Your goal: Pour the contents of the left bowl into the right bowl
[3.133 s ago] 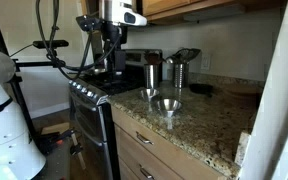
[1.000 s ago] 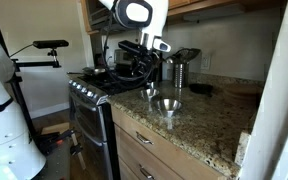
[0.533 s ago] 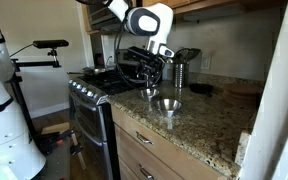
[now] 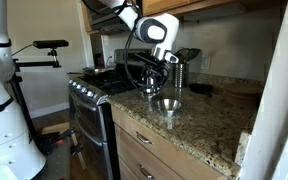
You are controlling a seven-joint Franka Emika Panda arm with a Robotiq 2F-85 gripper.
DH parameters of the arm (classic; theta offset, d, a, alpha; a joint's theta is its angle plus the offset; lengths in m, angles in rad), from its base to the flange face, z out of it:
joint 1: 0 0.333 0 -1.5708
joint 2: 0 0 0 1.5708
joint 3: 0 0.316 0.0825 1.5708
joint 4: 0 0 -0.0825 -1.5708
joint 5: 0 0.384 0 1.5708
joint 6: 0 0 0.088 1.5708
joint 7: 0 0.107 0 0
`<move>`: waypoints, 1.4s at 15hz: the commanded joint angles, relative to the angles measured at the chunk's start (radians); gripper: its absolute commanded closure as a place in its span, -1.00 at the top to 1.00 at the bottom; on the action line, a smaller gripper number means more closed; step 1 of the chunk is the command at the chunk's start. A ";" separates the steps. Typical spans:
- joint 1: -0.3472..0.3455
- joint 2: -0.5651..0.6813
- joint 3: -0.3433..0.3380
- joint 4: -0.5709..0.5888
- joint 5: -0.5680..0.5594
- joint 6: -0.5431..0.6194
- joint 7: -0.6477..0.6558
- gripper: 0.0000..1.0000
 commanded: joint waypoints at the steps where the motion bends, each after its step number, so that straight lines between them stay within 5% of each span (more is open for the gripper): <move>1: -0.022 0.048 0.032 0.053 0.027 -0.001 -0.021 1.00; 21: -0.038 0.174 0.086 0.135 0.047 -0.006 -0.021 1.00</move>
